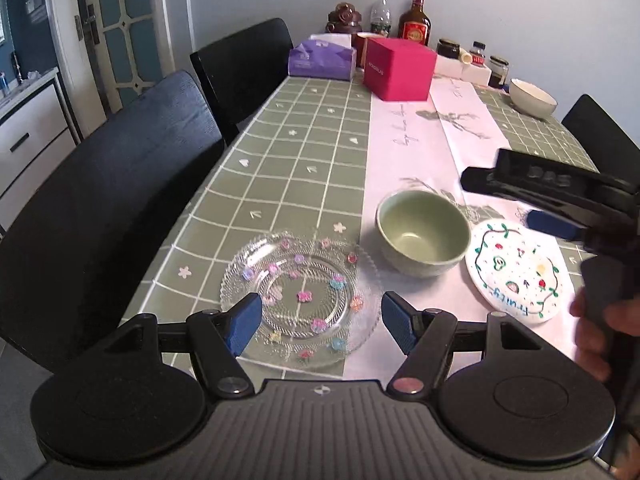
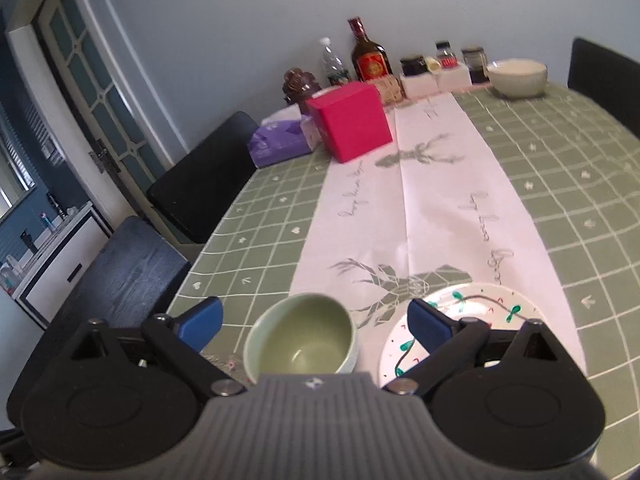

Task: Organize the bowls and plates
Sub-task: 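Move the right gripper to the sage-green bowl's rim, then close the right gripper on the sage-green bowl rim while the left gripper grips it too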

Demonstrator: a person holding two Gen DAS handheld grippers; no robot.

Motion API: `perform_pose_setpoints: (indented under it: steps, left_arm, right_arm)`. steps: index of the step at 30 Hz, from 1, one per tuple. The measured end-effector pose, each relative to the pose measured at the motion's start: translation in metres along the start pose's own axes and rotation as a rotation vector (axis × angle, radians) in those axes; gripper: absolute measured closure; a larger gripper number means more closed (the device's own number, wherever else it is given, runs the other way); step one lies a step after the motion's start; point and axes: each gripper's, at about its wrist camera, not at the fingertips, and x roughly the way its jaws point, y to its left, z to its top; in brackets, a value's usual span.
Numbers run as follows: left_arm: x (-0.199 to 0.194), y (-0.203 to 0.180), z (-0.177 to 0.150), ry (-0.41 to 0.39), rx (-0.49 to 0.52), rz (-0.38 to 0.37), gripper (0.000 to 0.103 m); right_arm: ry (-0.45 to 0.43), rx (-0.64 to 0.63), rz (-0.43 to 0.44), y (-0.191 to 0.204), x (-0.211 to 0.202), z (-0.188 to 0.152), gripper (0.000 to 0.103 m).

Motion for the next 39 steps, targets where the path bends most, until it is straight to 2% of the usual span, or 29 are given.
perform_pose_setpoints:
  steps: [1,2,3,5,7,8,10,12,16,19,22,26,33,36,39]
  left_arm:
    - [-0.001,0.0,0.0,0.009,0.001,0.0,0.023]
    - [-0.003,0.0,0.0,0.009,-0.006,-0.001,0.023]
    - [-0.005,0.0,-0.001,0.002,-0.011,-0.007,0.023]
    - [-0.009,-0.002,-0.001,-0.008,-0.005,-0.009,0.023]
    - [-0.011,-0.005,-0.001,-0.01,-0.004,0.0,0.023]
    - [-0.01,-0.006,0.0,-0.008,-0.004,0.004,0.023]
    - [-0.004,-0.008,0.004,0.01,-0.021,0.018,0.023]
    - [0.005,-0.008,0.011,0.069,-0.051,0.012,0.023]
    - [0.027,-0.007,0.031,0.2,-0.105,-0.073,0.023]
    - [0.042,-0.013,0.047,0.214,-0.083,-0.034,0.023]
    - [0.058,-0.016,0.062,0.183,-0.073,-0.012,0.023]
    - [0.079,-0.016,0.073,0.152,-0.103,-0.051,0.024]
    - [0.117,-0.005,0.076,0.187,-0.215,-0.115,0.025]
    - [0.134,0.001,0.074,0.224,-0.284,-0.116,0.025]
    - [0.143,0.003,0.072,0.207,-0.309,-0.093,0.025]
  right_arm:
    - [0.022,0.015,0.004,-0.003,0.006,0.0,0.02]
    - [0.042,0.033,0.001,-0.004,0.011,0.0,0.031]
    - [0.043,0.042,0.011,-0.005,0.014,-0.001,0.035]
    - [0.048,0.03,0.026,-0.005,0.021,-0.005,0.036]
    - [0.084,0.057,-0.009,-0.01,0.035,-0.009,0.038]
    - [0.103,0.077,-0.014,-0.014,0.041,-0.011,0.048]
    - [0.142,0.143,0.014,-0.023,0.052,-0.016,0.061]
    - [0.139,0.171,0.037,-0.028,0.054,-0.02,0.063]
    - [0.146,0.238,0.055,-0.04,0.056,-0.02,0.073]
    - [0.14,0.265,0.072,-0.048,0.056,-0.019,0.076]
    - [0.141,0.303,0.065,-0.057,0.057,-0.019,0.076]
    - [0.127,0.342,0.108,-0.064,0.054,-0.018,0.086]
    - [0.141,0.365,0.125,-0.065,0.061,-0.021,0.086]
    - [0.139,0.354,0.125,-0.064,0.061,-0.021,0.086]
    - [0.15,0.365,0.134,-0.066,0.064,-0.022,0.085]
